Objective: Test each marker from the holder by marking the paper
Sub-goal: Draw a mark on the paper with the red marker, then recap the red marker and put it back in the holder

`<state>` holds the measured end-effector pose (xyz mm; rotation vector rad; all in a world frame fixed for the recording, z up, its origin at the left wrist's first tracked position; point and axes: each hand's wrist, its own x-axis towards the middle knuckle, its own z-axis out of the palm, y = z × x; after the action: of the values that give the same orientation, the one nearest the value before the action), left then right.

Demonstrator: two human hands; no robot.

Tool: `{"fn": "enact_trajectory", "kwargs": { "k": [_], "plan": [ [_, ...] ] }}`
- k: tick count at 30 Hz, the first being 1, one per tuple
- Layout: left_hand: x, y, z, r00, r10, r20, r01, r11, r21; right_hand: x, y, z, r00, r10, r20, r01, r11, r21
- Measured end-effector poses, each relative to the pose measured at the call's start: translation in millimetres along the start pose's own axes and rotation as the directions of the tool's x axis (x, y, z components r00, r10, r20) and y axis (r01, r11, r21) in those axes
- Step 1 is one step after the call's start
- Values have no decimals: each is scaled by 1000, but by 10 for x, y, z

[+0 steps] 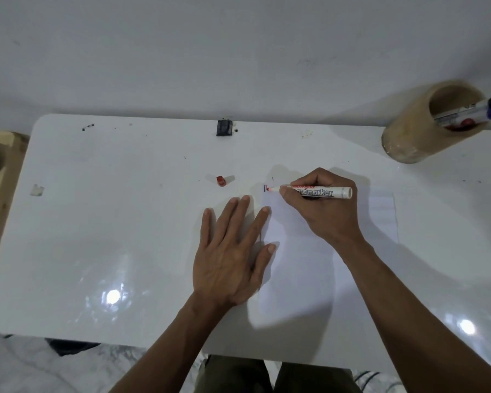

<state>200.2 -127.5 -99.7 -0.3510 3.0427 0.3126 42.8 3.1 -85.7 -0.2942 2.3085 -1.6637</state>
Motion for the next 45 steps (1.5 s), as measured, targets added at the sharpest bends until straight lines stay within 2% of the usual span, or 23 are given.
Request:
{"fn": "enact_trajectory", "kwargs": {
  "k": [18,23,26,29,31,36,39,43,45],
  "plan": [
    [-13,-5,20,1000,7,-22,-7,1000,-10,-10,12,-11,1000,-1,21,1,1000,-13],
    [3,6,-38,999,4,-49,-8,997,-76,49,-145,-122,998,64,9,-65,975,210],
    [46,-3,-128,978,-107,-178,56,961,-269,33,-311,-219,994,113,11,-110,933,343],
    [227,-94,-350,927,-276,-252,197,934,-298,-55,-465,-285,993,115,29,-117,909,399],
    [396,-179,-499,926,-295,-235,236,939,-249,-134,-546,-300,992,123,35,-127,908,400],
    [694,-320,-640,966,-257,-16,253,960,-121,-361,-638,-250,981,193,9,-178,887,426],
    [731,-378,-620,978,-208,-18,207,977,-59,-455,-660,-235,970,243,-17,-208,860,467],
    [734,-437,-634,973,-226,-45,220,969,-114,-542,-744,-214,963,265,-53,-210,858,469],
    [695,-442,-695,971,-226,-81,199,947,-254,-571,-844,-192,957,275,-87,-199,847,493]
  ]
}}
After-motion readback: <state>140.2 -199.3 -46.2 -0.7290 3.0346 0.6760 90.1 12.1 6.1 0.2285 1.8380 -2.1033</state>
